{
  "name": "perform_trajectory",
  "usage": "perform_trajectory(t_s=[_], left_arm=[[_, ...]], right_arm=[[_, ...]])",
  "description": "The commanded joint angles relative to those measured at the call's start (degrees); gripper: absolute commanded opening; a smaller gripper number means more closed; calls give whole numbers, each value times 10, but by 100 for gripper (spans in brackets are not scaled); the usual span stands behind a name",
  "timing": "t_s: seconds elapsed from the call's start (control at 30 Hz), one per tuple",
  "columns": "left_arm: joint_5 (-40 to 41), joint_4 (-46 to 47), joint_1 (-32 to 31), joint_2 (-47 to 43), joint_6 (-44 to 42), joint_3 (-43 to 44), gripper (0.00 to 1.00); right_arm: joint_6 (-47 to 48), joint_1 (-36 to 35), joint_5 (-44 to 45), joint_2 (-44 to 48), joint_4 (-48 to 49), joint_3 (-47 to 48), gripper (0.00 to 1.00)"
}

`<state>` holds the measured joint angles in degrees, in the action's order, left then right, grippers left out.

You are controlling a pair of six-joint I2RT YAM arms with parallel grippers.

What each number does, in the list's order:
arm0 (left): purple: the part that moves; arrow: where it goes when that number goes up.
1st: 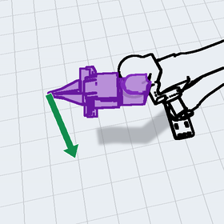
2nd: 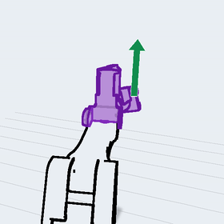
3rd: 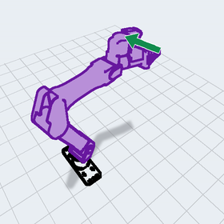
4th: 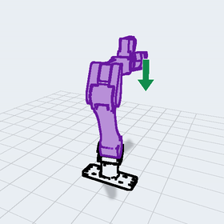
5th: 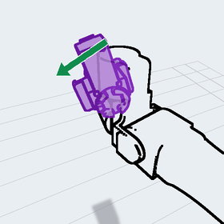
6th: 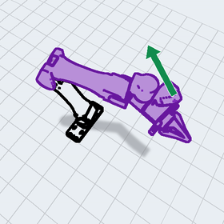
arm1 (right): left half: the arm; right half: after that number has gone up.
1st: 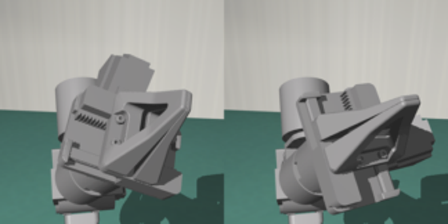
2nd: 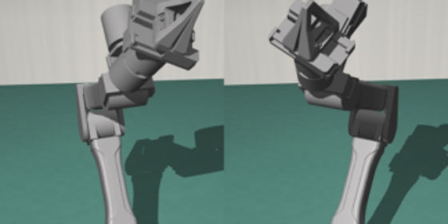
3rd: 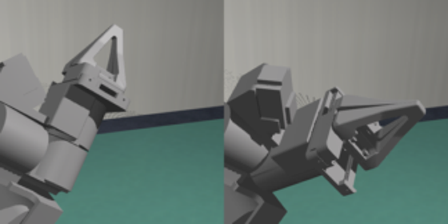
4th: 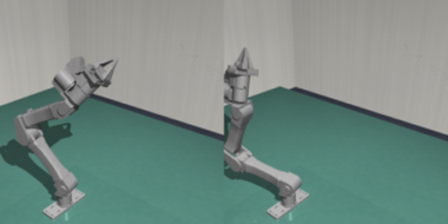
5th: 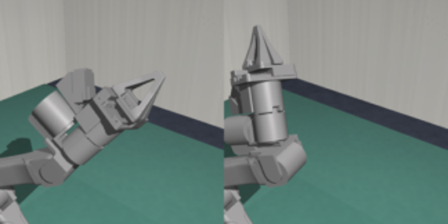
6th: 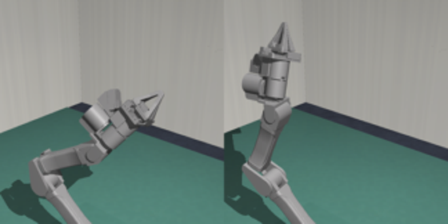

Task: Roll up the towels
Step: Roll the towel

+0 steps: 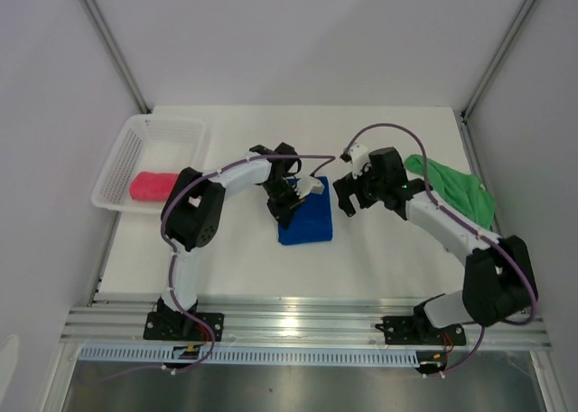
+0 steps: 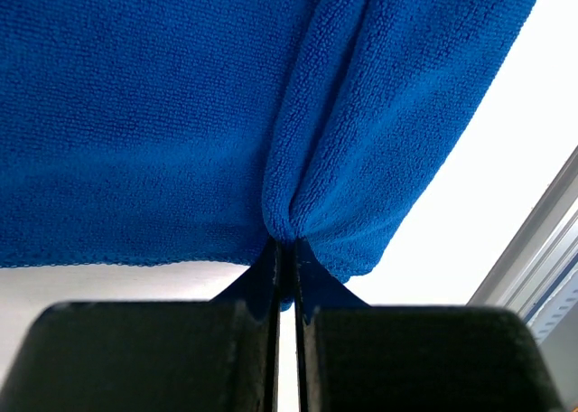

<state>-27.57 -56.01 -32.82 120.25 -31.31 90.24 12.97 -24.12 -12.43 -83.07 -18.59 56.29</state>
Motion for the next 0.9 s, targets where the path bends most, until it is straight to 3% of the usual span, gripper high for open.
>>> perform_trajectory(t_s=[0.0, 0.07, 0.2, 0.27, 0.3, 0.33, 0.37, 0.4, 0.43, 0.47, 0.5, 0.53, 0.6, 0.63, 0.73, 0.87], left_arm=[[8, -9, 1, 4, 6, 15, 1], [6, -9, 2, 3, 5, 15, 1], [4, -6, 2, 1, -3, 14, 1], [13, -7, 1, 0, -3, 16, 2], [15, -7, 1, -1, -3, 18, 2], [16, -7, 2, -1, -2, 17, 2], [18, -8, 1, -1, -2, 15, 2], [18, -10, 2, -1, -2, 15, 3], [18, -11, 2, -1, -2, 16, 3], [15, -10, 1, -2, -2, 13, 4], [11, -9, 2, -3, -2, 11, 4], [8, -9, 1, -3, -6, 10, 5], [-5, -7, 2, -5, -11, 6, 8], [-2, 0, 1, -6, -9, 6, 8], [2, 0, 2, -3, -6, 12, 8], [3, -3, 1, 3, -2, 18, 8]], right_arm=[[69, 4, 124, 106, 13, -7, 99], [114, 6, 158, 157, 48, -7, 99], [231, 14, 130, 198, 118, -7, 100], [251, 32, 64, 196, 102, 0, 99], [237, 47, -23, 187, 90, 8, 99], [219, 60, -47, 184, 80, 12, 63], [133, 60, -47, 181, 93, 9, 38], [74, 59, -48, 185, 109, -15, 7], [4, 58, -41, 192, 166, -41, 0], [-106, 56, -55, 201, 204, -74, 0], [-150, 49, -73, 212, 250, -113, 0], [-191, 38, -87, 229, 355, -196, 0], [-291, -10, -95, 226, 489, -282, 0], [-293, -55, -92, 196, 580, -326, 0], [-239, -120, -57, 142, 553, -306, 0], [-240, -146, -66, 82, 590, -298, 0]])
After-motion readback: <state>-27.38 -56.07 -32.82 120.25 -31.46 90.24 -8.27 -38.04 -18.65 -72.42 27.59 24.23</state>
